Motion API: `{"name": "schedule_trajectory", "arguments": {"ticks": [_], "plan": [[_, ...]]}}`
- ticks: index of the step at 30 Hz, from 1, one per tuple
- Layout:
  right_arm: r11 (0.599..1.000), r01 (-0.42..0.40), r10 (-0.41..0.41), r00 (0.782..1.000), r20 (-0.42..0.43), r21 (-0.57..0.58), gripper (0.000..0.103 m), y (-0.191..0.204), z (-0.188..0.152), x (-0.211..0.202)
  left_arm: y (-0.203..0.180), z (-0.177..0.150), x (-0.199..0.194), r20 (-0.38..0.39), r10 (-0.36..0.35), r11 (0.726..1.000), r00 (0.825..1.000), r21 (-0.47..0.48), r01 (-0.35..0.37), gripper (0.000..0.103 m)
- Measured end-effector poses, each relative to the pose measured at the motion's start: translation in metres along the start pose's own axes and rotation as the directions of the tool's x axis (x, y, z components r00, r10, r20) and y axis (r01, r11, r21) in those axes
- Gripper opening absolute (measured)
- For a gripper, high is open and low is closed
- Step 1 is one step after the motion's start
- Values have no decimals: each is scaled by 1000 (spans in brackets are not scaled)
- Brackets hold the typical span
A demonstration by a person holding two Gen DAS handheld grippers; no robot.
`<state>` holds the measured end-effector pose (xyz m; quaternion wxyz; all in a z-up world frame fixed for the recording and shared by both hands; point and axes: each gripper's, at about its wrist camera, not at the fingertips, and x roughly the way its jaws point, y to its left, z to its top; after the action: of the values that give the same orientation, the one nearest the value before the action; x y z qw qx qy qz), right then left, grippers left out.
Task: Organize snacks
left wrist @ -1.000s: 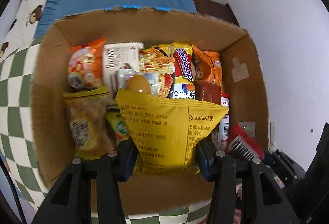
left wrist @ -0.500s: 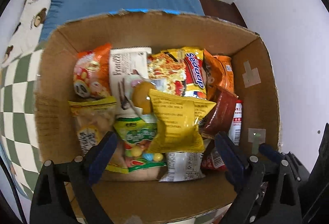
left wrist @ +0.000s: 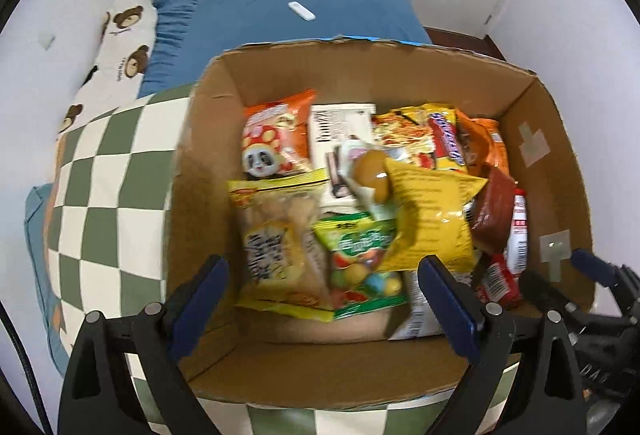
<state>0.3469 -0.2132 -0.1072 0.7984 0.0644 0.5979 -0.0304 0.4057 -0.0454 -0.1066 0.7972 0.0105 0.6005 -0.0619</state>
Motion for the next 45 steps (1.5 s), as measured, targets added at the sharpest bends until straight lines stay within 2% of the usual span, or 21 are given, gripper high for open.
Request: {"name": "schedule_trajectory", "arguments": {"ticks": [9,18,25,32,41,45], "plan": [[999,31,-30,997,67,-24,98,8,-4,-19,10,-14,-17,64,26,999,998,-24,-25,97],[999,35,-27,981,191,-37,99,12,-29,-77,14,-50,-74,196,54,998,979,-43,-46,97],[995,48,-19,954,299,-91,101,27,-68,-137,10,-88,-130,286,35,999,958,-28,-28,97],[990,56,1,915,403,-131,102,39,-116,-201,7,-124,-178,359,21,1000,933,-21,-14,97],[990,40,32,877,480,-138,103,38,-160,-262,7,-162,-229,435,38,999,900,-37,-24,97],[989,26,52,865,499,-149,103,38,-172,-281,5,-175,-243,451,41,999,892,-34,-29,97]]}}
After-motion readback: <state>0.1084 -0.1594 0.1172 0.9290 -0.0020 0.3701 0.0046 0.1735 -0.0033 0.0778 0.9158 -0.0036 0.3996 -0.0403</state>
